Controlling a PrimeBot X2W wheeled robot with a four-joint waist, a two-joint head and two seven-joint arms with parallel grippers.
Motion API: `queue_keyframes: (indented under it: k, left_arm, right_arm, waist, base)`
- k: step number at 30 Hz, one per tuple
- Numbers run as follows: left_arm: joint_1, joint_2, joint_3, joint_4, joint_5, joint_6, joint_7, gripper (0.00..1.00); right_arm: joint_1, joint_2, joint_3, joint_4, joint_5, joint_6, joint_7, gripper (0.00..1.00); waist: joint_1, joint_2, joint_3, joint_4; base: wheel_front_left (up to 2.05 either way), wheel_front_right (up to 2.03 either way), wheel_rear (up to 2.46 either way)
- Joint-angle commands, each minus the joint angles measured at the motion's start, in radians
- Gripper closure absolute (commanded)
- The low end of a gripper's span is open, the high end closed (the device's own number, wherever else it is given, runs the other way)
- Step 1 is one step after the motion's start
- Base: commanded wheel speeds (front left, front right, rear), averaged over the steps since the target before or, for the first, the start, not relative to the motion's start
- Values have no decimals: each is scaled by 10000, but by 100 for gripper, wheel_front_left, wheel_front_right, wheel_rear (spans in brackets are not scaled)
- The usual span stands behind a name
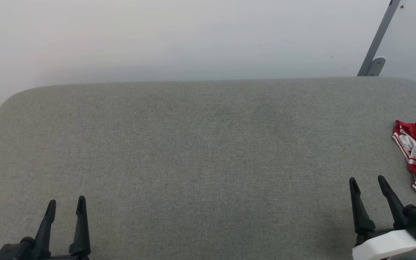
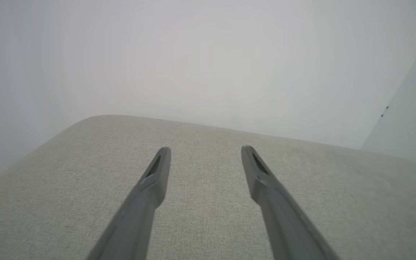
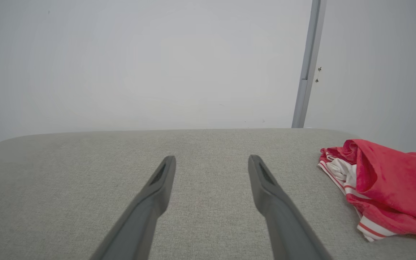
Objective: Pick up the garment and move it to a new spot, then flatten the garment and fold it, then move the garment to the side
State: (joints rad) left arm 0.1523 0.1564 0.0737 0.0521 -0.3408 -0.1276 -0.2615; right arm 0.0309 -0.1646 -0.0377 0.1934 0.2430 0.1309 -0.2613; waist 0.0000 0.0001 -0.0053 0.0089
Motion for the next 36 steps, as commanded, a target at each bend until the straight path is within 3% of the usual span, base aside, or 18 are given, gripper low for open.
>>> queue_keyframes:
  k: [1,5,6,9,36]
  left_arm:
    - [30,27,1,-3,53,-28,-44,0]
    - [15,-12,97,-96,133,-28,-44,0]
    - [-3,-19,91,-74,32,0,1,100]
    - [3,-131,43,215,-46,0,39,100]
    - [-874,-380,106,751,-4197,-12,1192,100]
  right_arm:
    - [83,41,-7,-62,-87,-3,-32,0]
    - [76,46,38,-103,-108,-3,-29,0]
    - [2,21,42,-47,-70,0,0,100]
    - [84,101,57,205,-39,0,25,100]
    - [-425,434,-219,287,4404,0,1237,100]
  waist:
    - [0,-1,-1,-4]
    - [0,-1,-20,-3]
    - [0,-1,-21,-3]
    - [0,-1,-22,-3]
    - [0,-1,1,-21]
  base:
    - [0,0,0]
    - [0,0,0]
    - [0,0,0]
    - [0,0,0]
    - [0,0,0]
